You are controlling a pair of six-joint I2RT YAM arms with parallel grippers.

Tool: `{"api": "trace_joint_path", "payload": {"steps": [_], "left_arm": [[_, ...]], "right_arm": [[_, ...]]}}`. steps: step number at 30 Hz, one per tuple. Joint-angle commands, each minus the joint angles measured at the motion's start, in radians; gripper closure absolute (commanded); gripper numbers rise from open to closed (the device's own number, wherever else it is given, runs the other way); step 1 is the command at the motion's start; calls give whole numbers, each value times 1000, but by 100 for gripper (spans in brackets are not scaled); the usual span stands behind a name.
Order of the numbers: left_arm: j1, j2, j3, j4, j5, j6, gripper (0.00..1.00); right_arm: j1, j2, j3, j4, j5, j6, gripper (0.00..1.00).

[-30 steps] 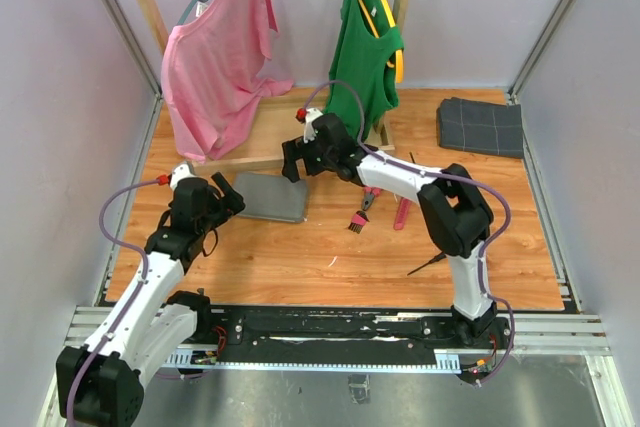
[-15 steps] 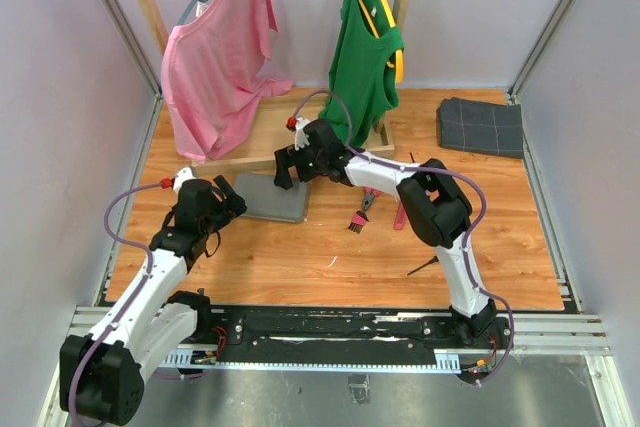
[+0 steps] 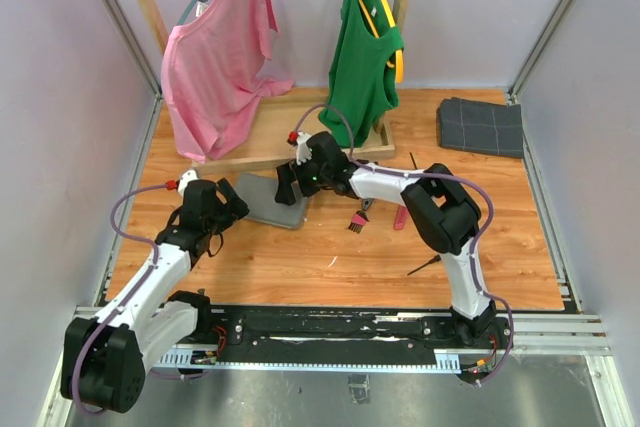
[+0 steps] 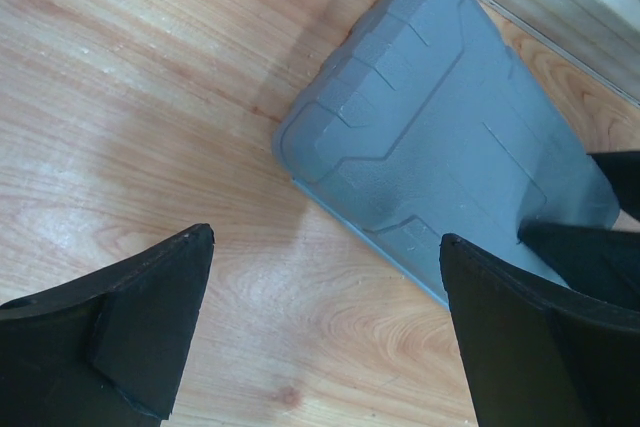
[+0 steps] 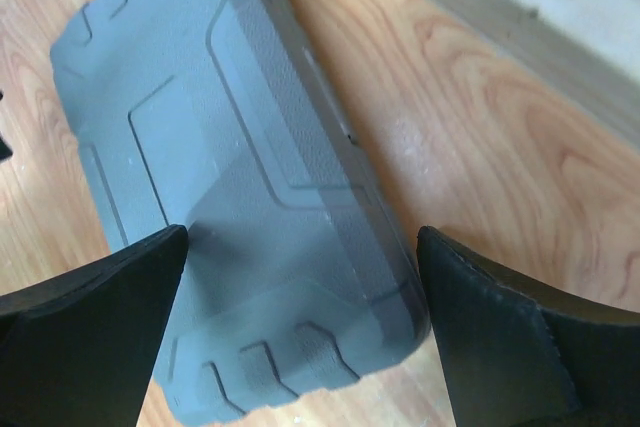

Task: Sort the tools into containers
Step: Pick up the storage box at the center of the board.

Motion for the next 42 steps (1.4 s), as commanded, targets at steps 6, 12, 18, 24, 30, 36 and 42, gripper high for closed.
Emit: {"api": "trace_joint_path", "payload": {"steps": [6, 12, 18, 24, 30, 36, 42], "left_arm": [[10, 47, -24, 82, 25, -4, 1], [10, 84, -20, 107, 52, 1, 1], [10, 98, -27, 127, 67, 8, 1], [10, 126, -32, 165, 151, 67, 3], [8, 176, -50, 256, 361, 179, 12], [-48, 216, -44, 289, 410, 209, 17], [-170, 262, -14, 310, 373, 173, 18]], "right_arm": [[69, -163, -188, 93, -20, 32, 1], [147, -196, -267, 171, -22, 81, 2], [235, -224, -316, 223, -10, 116, 1], [303, -265, -368, 264, -15, 135, 1], [308, -398, -520, 259, 126, 144, 1], [307, -580, -650, 106, 425, 172, 2], [304, -744, -737, -7, 679, 256, 2]]}}
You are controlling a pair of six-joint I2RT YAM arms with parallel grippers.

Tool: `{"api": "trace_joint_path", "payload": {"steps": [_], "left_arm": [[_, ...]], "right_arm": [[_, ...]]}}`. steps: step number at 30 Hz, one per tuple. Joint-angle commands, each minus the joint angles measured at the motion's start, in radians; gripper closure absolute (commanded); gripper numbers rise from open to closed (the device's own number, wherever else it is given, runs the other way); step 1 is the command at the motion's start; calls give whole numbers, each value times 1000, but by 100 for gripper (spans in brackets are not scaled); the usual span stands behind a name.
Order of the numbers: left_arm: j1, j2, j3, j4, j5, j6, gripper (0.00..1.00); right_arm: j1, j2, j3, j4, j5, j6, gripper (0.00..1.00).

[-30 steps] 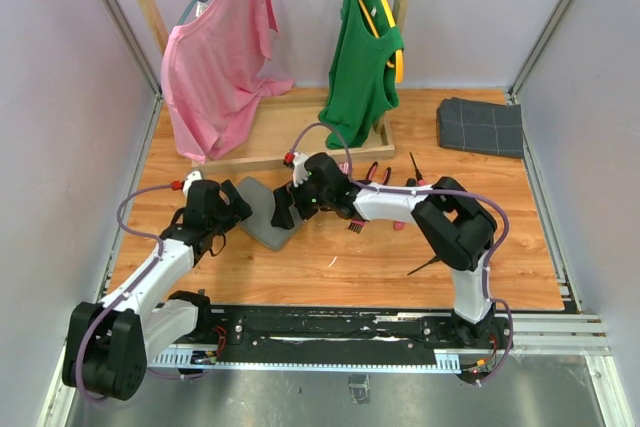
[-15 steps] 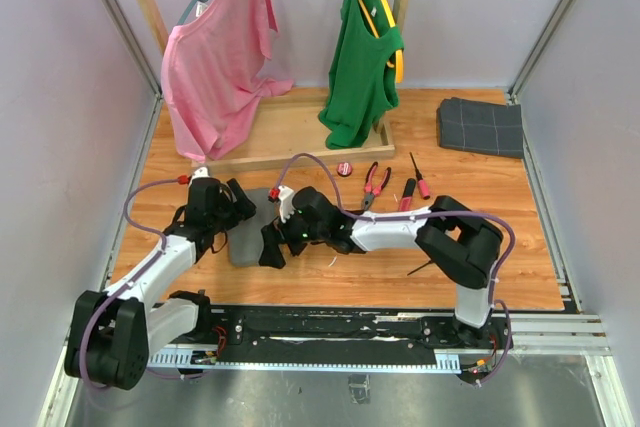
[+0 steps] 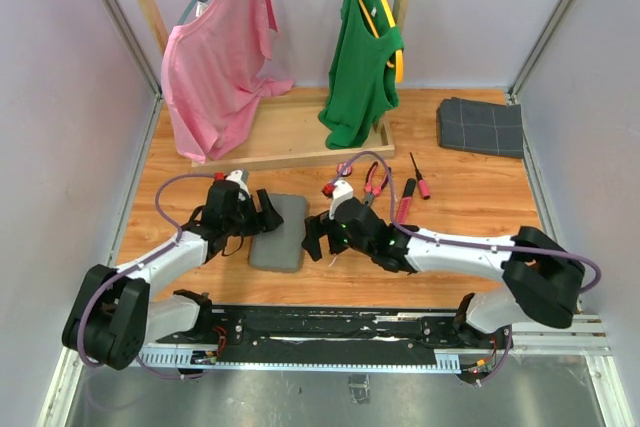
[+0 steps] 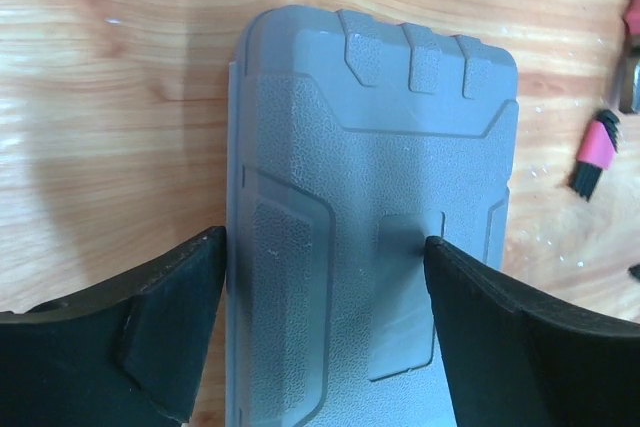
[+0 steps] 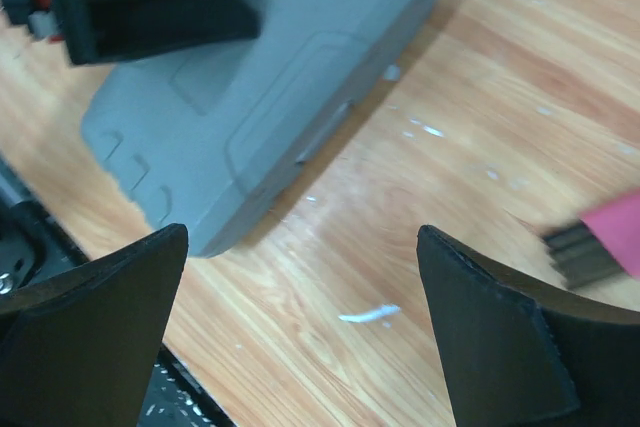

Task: Sort the tools into containers
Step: Pick up the storage box at the center of the board.

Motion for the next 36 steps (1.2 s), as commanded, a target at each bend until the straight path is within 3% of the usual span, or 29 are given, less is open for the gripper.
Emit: {"api": "trace_joint_path", "payload": {"steps": [1, 10, 15, 29, 36], "left_arm": [[-72, 41, 29, 50, 16, -14, 19], [-226, 101, 29, 88, -65, -130, 24], [-240, 63, 15, 31, -123, -142, 25], [-240, -17, -17, -50, -133, -101, 35], [-240, -21, -40, -58, -114, -105, 42]], "right_arm": [[3, -96, -60, -94, 252, 71, 2], [-6, -156, -93, -134, 317, 202, 2], [-11, -166, -116, -126, 344, 291, 2], [-68, -35, -153, 106, 106, 448, 0], [-145, 69, -231, 325, -32, 598, 8]]}}
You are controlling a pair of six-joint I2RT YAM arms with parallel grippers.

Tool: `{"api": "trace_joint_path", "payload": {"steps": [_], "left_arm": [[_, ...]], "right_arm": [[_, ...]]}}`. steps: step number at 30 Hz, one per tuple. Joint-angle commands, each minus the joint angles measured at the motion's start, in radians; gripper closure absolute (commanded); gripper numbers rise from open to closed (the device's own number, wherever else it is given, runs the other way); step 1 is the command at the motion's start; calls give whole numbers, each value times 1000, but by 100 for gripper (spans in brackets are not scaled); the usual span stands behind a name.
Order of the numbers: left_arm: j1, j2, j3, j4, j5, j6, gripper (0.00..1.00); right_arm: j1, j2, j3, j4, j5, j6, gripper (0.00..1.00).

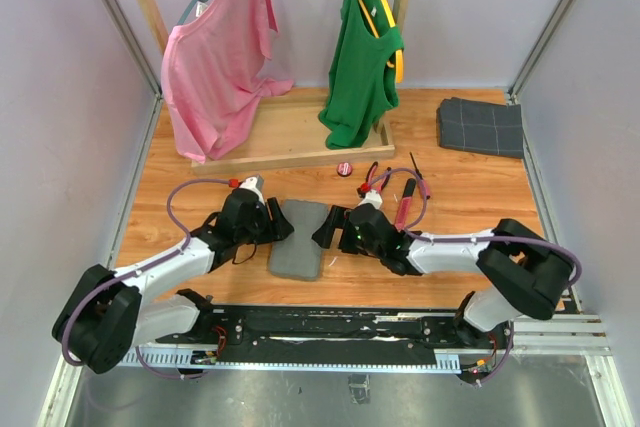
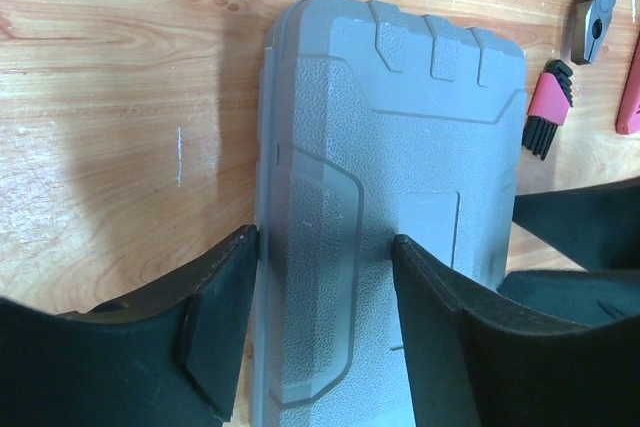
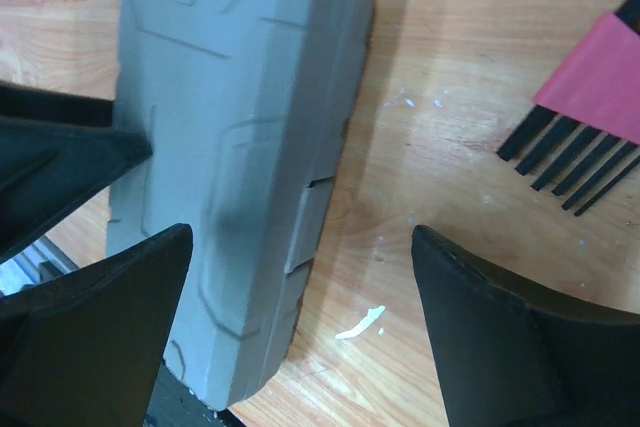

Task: Sort the tools into containers
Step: Pick up the storage box at the center of the board.

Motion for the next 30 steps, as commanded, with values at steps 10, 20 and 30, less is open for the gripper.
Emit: {"api": "trace_joint_path", "payload": {"steps": [10, 20, 30], "left_arm": [[-8, 24, -74, -106, -23, -37, 57], [-8, 36, -99, -42, 17, -65, 63], [-8, 76, -96, 27, 76, -63, 70]], "right_arm": [[-86, 288, -102, 574, -287, 291, 22], [-86, 375, -106, 701, -325, 348, 28], [-85, 313, -100, 778, -366, 315, 37]]}}
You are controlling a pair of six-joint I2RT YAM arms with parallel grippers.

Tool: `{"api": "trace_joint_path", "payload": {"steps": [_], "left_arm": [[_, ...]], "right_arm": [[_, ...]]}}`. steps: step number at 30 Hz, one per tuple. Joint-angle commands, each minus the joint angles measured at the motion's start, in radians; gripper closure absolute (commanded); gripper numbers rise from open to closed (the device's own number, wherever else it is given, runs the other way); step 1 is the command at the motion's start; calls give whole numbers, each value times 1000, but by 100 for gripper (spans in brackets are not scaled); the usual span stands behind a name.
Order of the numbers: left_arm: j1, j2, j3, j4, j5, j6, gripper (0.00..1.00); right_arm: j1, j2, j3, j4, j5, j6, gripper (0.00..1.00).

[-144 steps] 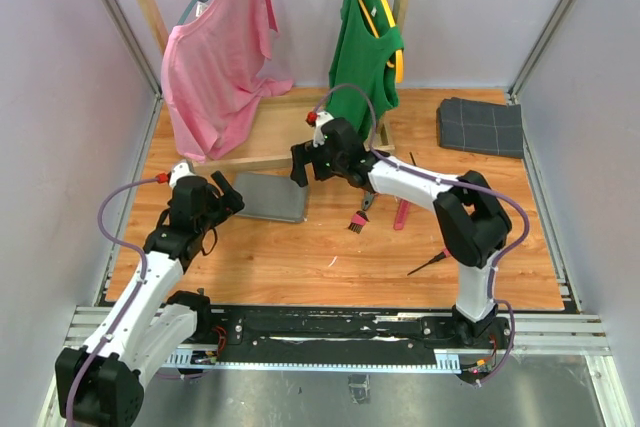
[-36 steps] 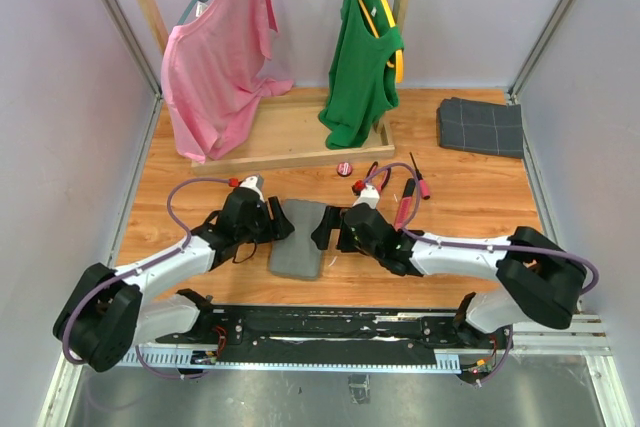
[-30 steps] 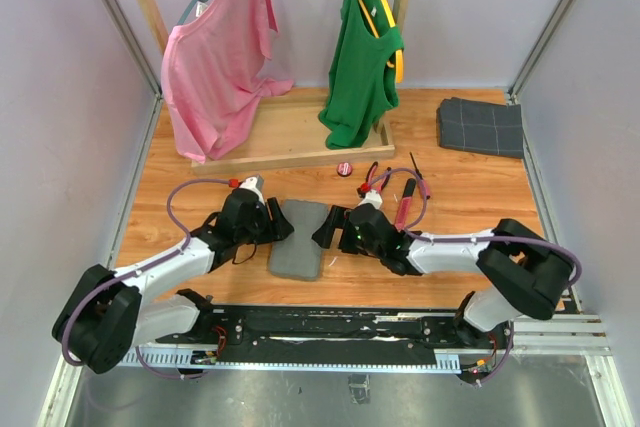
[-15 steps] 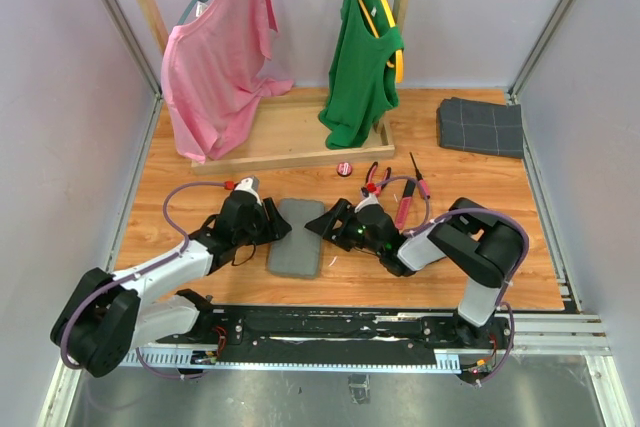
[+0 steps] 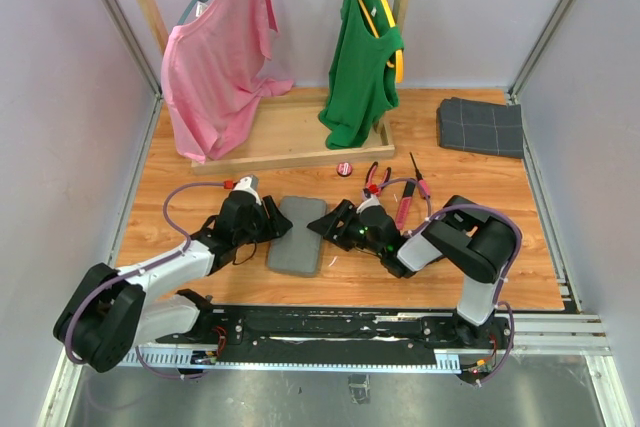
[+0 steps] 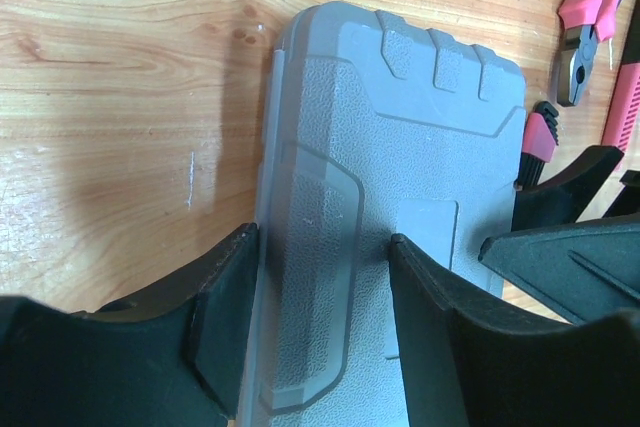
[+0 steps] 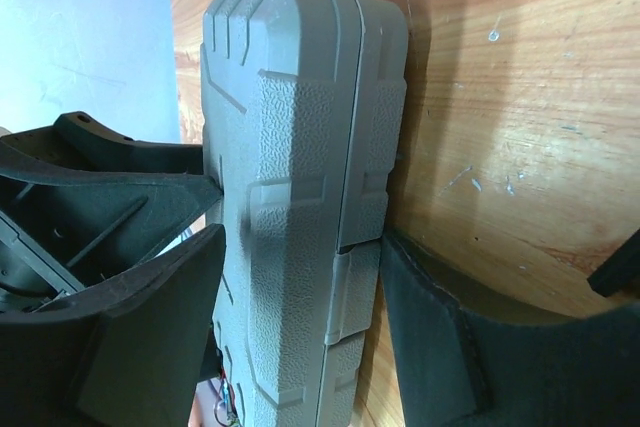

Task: Sort the tools into containers
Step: Pick up the storage box at the center of the board.

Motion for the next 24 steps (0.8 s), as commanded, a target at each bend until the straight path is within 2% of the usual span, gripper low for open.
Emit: {"api": "trace_joint_path", "payload": {"steps": [1, 16, 24], "left_arm": [[-18, 53, -45, -87, 87, -7, 70], [-18, 45, -20, -70, 113, -4, 67], [-19, 17, -17, -44, 157, -12, 65]], "right_arm": [[25, -45, 6, 68, -125, -7, 38], [40, -236, 19, -43, -93, -92, 38], [39, -240, 57, -41, -78, -79, 38]]}}
